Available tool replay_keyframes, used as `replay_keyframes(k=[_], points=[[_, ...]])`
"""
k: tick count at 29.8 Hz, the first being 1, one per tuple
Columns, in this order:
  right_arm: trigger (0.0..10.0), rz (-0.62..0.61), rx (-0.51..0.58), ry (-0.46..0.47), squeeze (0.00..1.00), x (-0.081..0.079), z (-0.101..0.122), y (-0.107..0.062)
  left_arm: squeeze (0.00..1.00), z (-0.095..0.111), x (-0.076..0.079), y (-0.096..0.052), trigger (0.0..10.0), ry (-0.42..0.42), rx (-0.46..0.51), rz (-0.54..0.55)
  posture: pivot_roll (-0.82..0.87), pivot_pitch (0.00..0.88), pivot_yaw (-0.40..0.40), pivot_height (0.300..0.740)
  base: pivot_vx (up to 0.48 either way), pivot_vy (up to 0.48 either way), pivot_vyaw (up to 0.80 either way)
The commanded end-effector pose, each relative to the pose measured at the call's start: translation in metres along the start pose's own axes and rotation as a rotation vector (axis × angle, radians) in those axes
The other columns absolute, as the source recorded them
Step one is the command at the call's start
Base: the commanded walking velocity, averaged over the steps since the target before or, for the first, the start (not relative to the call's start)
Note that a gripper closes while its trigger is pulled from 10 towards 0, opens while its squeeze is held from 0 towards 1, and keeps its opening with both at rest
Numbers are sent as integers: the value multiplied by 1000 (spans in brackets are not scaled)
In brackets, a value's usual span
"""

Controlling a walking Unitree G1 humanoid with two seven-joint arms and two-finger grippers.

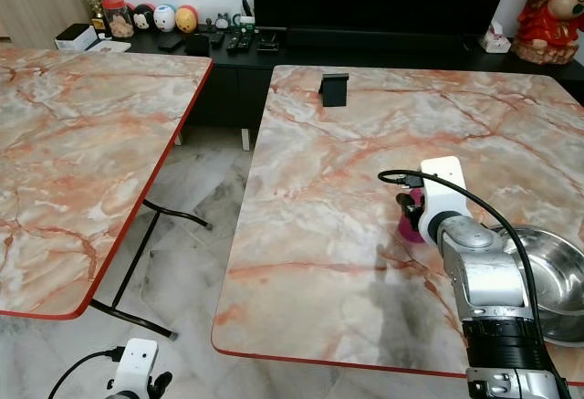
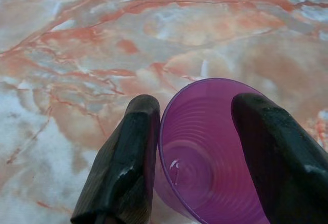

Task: Setting the table

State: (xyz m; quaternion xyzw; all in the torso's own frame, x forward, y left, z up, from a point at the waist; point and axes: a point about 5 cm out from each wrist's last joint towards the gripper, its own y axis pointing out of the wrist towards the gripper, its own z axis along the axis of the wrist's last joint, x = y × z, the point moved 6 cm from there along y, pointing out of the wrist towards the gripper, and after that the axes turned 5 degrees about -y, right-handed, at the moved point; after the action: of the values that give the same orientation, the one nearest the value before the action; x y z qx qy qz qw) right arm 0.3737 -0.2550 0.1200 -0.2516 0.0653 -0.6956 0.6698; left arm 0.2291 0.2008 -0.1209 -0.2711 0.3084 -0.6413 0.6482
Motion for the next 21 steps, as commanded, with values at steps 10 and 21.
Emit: replay_keyframes(k=[10,21], points=[[10000,37,-3,10,0,-10,0,2,0,-4,0,0,10000,5,-19,-2,-49,0,-12,740,0,0,0],[10000,58,-12,12,0,-14,-3,3,0,-5,1,-1,10000,3,-24,-4,-47,0,-14,740,0,0,0]])
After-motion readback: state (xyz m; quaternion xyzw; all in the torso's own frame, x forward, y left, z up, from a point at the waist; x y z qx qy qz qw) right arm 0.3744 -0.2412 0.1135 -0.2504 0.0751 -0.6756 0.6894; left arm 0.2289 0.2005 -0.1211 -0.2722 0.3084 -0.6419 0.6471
